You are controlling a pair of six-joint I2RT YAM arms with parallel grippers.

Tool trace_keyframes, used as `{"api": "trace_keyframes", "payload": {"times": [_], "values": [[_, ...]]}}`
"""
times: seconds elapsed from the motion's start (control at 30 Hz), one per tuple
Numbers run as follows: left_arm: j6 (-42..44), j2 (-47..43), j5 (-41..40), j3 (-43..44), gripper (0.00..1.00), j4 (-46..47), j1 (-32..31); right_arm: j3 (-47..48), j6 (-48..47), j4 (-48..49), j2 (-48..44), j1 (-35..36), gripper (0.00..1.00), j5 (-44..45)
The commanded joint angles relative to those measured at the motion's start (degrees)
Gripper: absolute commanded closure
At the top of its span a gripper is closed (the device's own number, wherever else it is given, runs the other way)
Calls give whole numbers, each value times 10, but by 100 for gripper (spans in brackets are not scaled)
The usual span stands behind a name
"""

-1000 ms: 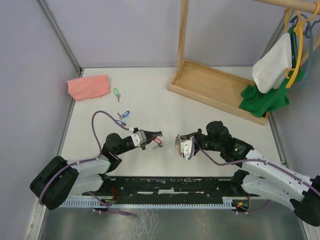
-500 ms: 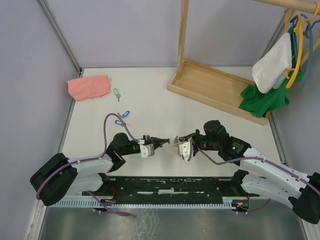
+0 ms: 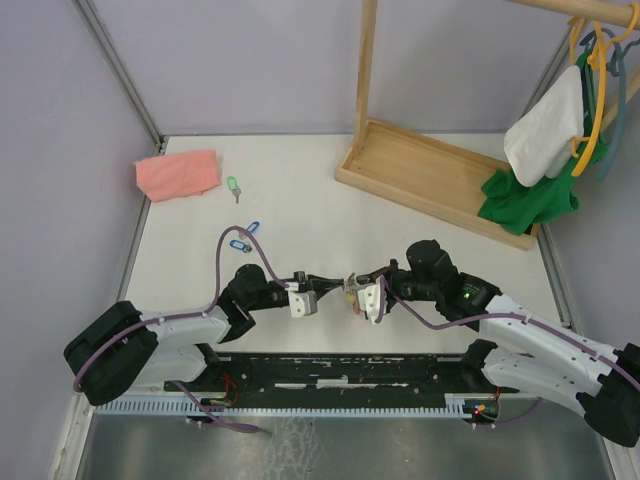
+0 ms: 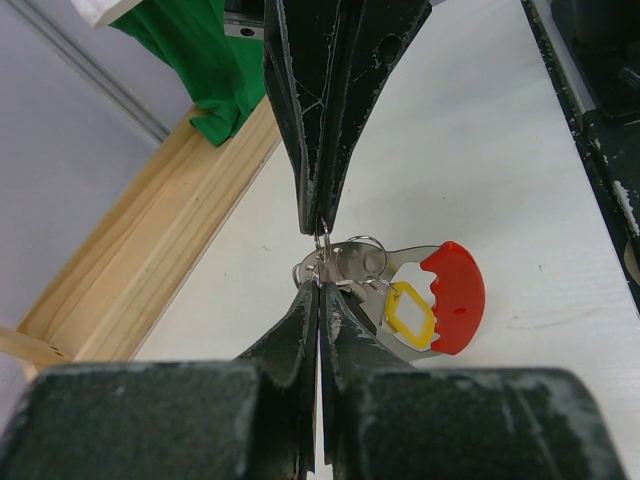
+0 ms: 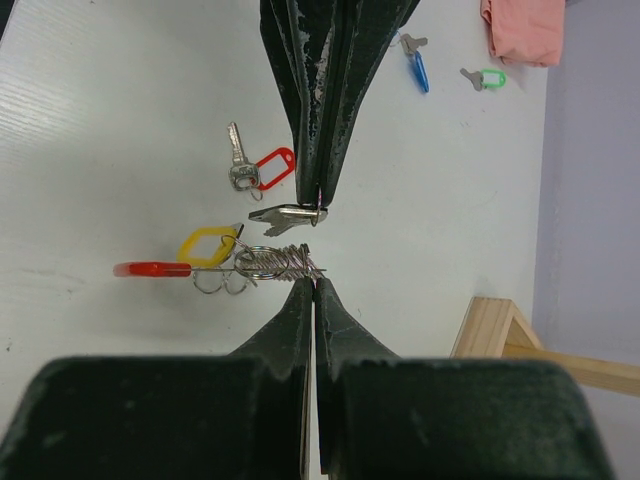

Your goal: Put the keys on the keyring

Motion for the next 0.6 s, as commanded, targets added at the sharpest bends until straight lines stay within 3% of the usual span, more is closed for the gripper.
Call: {"api": "trace_keyframes", "payload": {"times": [0.0,0.57], "values": [[26,9,-9,24,97,12,-6,27,4,38,-6,2,99,-13],[24,9,-24,30,97,0,-14,23,26,45,-5,2,99,-14]]}}
